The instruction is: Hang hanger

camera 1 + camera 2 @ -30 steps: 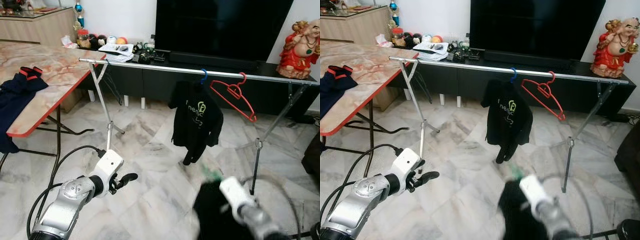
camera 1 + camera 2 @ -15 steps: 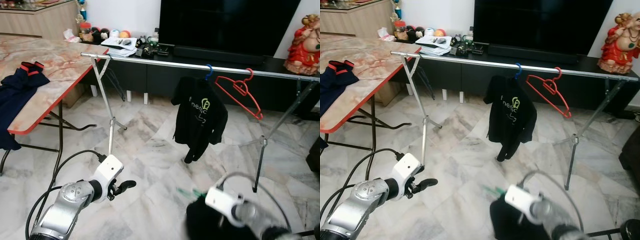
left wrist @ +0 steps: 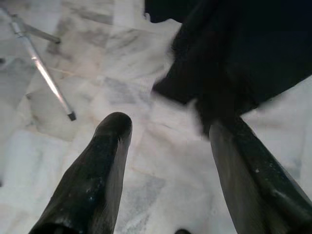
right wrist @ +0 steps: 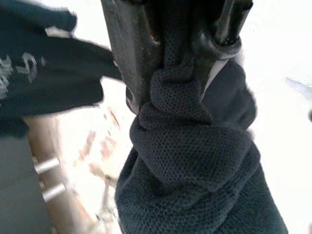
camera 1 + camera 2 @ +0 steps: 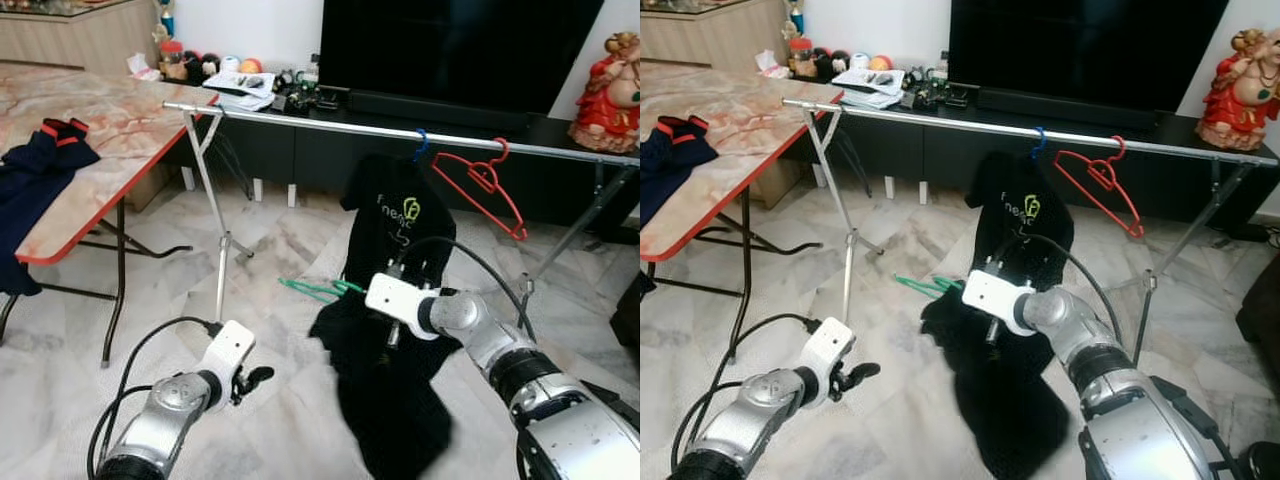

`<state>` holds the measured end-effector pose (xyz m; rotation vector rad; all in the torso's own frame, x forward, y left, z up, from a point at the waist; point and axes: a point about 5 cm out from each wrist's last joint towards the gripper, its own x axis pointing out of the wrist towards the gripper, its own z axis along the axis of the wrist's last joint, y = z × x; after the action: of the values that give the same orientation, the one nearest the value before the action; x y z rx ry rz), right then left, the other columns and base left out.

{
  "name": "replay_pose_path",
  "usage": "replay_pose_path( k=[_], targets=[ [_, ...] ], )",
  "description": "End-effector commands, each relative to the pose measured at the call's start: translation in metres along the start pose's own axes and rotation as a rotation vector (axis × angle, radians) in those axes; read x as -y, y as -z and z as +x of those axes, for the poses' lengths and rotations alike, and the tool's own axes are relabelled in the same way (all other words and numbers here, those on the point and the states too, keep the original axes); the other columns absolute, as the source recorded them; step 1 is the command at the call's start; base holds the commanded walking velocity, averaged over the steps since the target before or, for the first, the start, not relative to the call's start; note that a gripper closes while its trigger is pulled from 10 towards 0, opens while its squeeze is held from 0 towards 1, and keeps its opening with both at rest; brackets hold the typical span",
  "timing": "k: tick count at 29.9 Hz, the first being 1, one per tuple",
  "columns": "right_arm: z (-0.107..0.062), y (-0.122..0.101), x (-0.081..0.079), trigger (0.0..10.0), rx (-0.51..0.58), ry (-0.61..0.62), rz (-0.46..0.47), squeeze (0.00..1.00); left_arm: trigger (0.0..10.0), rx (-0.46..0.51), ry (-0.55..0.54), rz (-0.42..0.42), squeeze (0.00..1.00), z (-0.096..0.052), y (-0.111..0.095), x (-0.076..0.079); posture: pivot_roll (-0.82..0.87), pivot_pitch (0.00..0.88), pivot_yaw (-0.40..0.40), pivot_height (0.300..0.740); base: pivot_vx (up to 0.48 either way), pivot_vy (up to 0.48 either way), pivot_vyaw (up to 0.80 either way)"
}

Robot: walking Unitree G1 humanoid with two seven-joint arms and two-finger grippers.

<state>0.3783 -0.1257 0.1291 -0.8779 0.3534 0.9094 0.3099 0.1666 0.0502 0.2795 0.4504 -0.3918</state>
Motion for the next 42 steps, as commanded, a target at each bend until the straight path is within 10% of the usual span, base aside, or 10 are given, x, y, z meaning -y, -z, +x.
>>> replay_pose_path(
  k=[1,26,33,42],
  targets=[
    [-0.005,-0.027,0.015,0.0,0.102,0.021,-0.039,0.00,10.0,0.019,-0.026,-0.010,0.00,0.003,-0.003,-0.001,0.10,0.024,-0.095,0.740,0.000,0.000,0.00],
    [0.013,-0.088,0.001,0.0,0.259,-0.050,-0.127,0.00,10.0,0.199,0.137,-0.119,0.00,0.006,-0.026,0.005,0.11,0.000,-0.099,0.740,0.000,0.000,0.00],
    [0.017,-0.090,0.010,0.0,0.198,0.076,-0.067,0.00,10.0,0.133,0.328,-0.069,0.00,-0.010,-0.015,0.011,0.12,0.003,-0.099,0.740,0.000,0.000,0.00],
    [0.020,-0.112,0.005,0.0,0.309,0.042,0.022,0.00,10.0,0.131,0.262,-0.051,0.00,-0.005,-0.017,0.008,0.13,0.007,-0.100,0.740,0.000,0.000,0.00]
  ],
)
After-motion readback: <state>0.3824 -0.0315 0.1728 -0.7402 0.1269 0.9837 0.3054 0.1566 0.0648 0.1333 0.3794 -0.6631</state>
